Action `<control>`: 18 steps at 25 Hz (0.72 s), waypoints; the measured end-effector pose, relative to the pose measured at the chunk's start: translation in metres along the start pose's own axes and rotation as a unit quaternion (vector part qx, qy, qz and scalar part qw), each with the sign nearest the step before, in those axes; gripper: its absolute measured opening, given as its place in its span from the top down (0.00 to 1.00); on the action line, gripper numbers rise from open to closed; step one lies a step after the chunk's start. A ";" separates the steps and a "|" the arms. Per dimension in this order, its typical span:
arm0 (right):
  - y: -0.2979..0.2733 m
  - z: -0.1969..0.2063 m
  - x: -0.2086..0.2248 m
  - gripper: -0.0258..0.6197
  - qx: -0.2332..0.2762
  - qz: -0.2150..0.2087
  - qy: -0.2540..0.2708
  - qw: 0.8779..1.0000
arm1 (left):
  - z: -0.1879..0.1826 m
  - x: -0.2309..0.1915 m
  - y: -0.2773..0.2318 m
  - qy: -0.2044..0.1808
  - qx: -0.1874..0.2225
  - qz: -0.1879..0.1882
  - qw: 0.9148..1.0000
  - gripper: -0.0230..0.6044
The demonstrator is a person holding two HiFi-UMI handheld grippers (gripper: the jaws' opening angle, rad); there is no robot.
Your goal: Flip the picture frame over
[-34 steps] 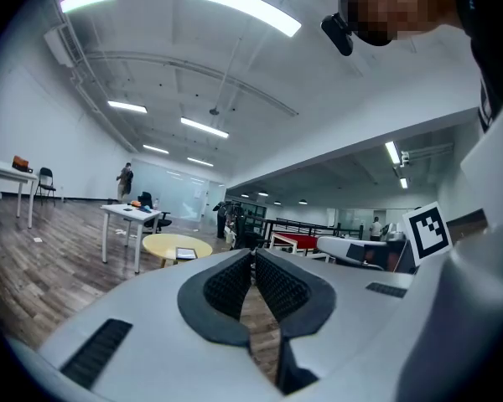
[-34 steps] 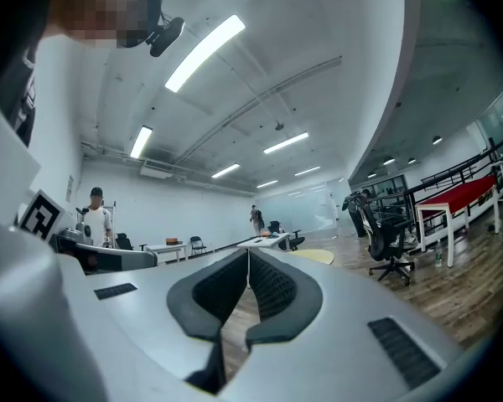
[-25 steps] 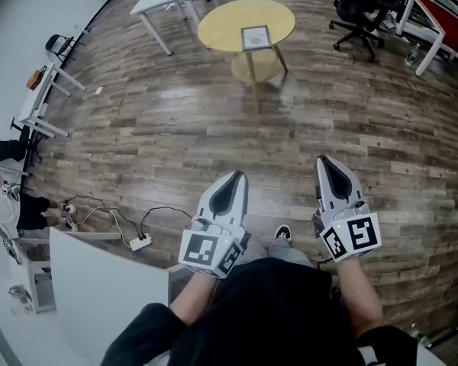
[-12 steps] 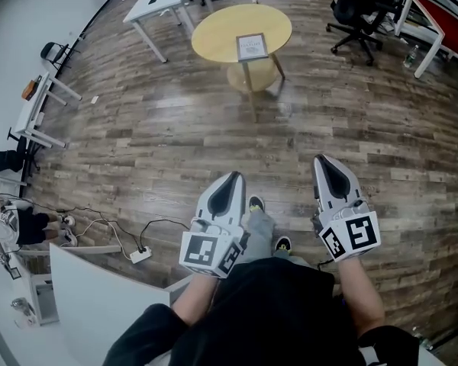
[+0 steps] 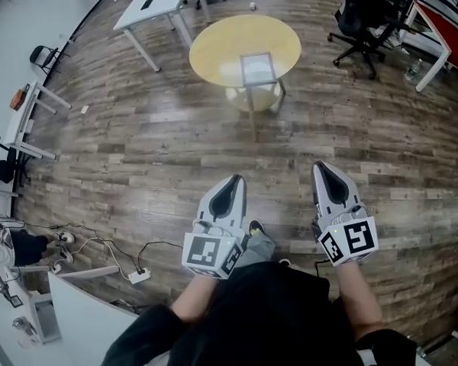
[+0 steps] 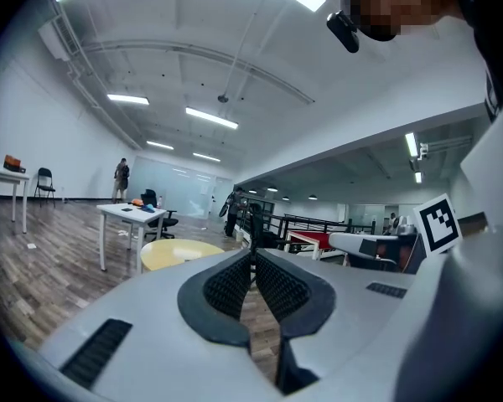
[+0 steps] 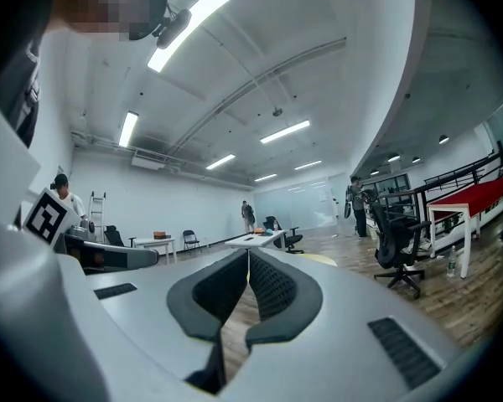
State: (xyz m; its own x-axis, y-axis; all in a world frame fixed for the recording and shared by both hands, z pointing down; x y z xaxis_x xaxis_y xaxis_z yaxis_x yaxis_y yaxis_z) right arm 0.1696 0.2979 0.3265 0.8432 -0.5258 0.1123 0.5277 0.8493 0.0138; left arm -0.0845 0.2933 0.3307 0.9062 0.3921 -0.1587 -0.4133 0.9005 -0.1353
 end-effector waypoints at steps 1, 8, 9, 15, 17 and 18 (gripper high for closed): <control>-0.015 0.001 0.004 0.93 -0.003 -0.001 0.000 1.000 | -0.002 -0.009 -0.011 -0.002 0.000 -0.001 1.000 0.90; -0.102 0.008 0.018 0.93 -0.019 0.001 0.005 1.000 | -0.009 -0.070 -0.075 0.016 -0.007 0.000 1.000 0.90; -0.110 0.009 0.021 0.93 -0.022 -0.001 0.007 1.000 | -0.008 -0.075 -0.083 0.017 -0.009 0.000 1.000 0.90; -0.156 0.013 0.061 0.93 -0.028 -0.002 0.000 1.000 | -0.011 -0.093 -0.140 0.017 -0.016 0.001 1.000 0.90; -0.174 0.016 0.078 0.93 -0.028 -0.005 0.000 1.000 | -0.011 -0.098 -0.164 0.013 -0.018 -0.001 1.000 0.90; -0.184 0.019 0.088 0.93 -0.029 -0.007 0.000 1.000 | -0.011 -0.101 -0.176 0.011 -0.018 -0.004 1.000 0.90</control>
State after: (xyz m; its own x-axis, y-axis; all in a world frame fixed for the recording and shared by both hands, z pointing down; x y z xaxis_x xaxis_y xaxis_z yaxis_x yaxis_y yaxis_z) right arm 0.1445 0.0963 0.3523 0.8358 -0.5375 0.1119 0.5444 0.8378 -0.0415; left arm -0.1042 0.0927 0.3602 0.9076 0.3801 -0.1784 -0.4090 0.8964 -0.1709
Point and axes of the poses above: the fingertips, and each gripper's own axes: y backward along the fingers, x to its right, z out of its underside, the point moved 10 cm from there along y, backward along the fingers, and after that the axes turned 8 degrees about -z, right-handed, at the moved point
